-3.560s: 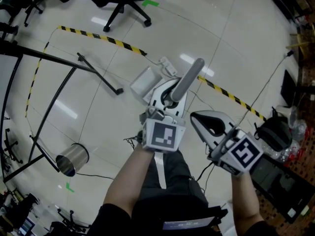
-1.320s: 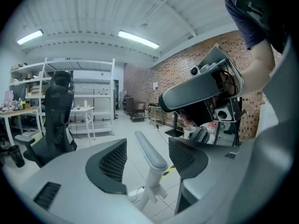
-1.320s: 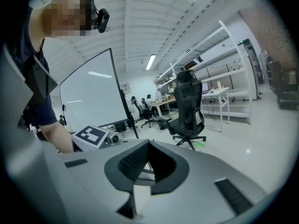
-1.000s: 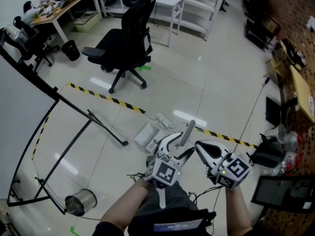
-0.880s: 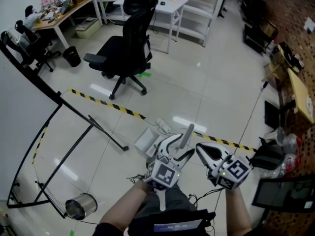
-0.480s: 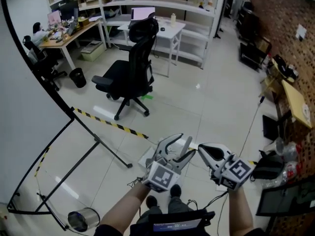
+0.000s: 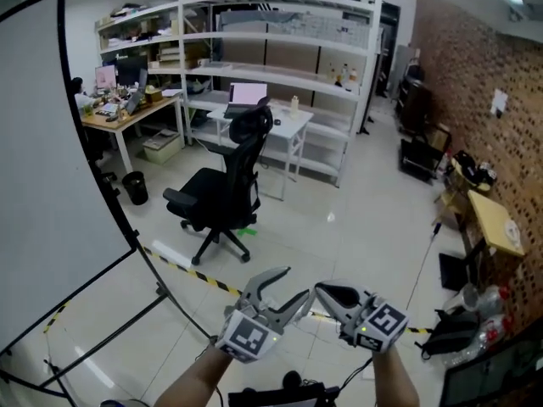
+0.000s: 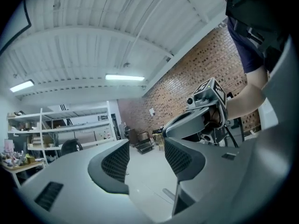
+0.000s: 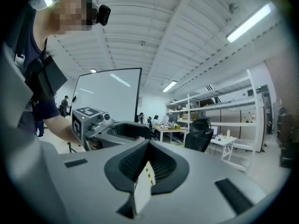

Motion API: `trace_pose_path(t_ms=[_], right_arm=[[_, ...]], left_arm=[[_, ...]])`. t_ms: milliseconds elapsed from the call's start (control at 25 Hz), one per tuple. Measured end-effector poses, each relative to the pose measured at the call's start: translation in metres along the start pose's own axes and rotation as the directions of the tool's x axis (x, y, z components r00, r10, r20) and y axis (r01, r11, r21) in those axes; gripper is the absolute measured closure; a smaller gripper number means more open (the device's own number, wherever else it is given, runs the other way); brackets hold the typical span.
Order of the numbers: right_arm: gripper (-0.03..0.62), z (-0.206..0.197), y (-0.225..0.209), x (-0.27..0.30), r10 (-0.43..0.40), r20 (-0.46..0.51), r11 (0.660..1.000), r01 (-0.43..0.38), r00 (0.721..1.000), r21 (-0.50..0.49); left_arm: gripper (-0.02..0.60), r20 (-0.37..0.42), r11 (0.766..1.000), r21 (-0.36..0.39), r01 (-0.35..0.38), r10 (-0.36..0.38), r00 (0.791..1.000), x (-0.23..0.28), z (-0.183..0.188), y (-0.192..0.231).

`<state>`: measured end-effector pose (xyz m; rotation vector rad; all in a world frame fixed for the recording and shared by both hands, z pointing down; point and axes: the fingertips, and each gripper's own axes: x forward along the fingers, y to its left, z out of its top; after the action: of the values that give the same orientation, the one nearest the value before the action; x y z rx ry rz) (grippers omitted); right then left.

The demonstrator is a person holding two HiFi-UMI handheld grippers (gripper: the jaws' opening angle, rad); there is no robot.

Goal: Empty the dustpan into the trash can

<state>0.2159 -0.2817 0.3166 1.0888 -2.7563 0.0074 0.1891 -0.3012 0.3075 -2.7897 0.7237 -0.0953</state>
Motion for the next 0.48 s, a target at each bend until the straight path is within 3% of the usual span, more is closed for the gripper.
trace_pose_path(t_ms=[80,160,200,280,320,480], right_arm=[[0.580,0.008,0.007,0.000,0.013,0.007,1.000,-0.013,1.000,-0.027],[0.580,0.017,0.012,0.000,0.026,0.025,0.998,-0.025,0.999,-0.057],[0.580,0.022,0.016,0.001,0.033,0.035,0.997,-0.030,0.999,-0.072],[0.580,0.030,0.022,0.005,0.044,0.050,0.995,-0.039,0.998,-0.095],[0.580,0.032,0.024,0.007,0.048,0.049,0.994,-0.043,0.998,-0.101],[0.580,0.035,0.024,0.011,0.059,0.035,0.993,-0.055,0.998,-0.106]], left_arm=[[0.362,0.006,1.000,-0.002,-0.019,0.019,1.000,-0.010,0.006,0.001],[0.438,0.014,0.999,-0.006,-0.051,0.051,0.999,-0.018,0.011,0.004],[0.445,0.016,0.998,-0.008,-0.069,0.070,0.997,-0.022,0.012,0.007],[0.556,0.011,0.994,-0.014,-0.106,0.106,0.994,-0.032,0.012,0.016],[0.578,0.007,0.993,-0.029,-0.118,0.118,0.993,-0.036,0.012,0.020],[0.578,-0.015,0.988,-0.080,-0.133,0.132,0.991,-0.041,0.011,0.028]])
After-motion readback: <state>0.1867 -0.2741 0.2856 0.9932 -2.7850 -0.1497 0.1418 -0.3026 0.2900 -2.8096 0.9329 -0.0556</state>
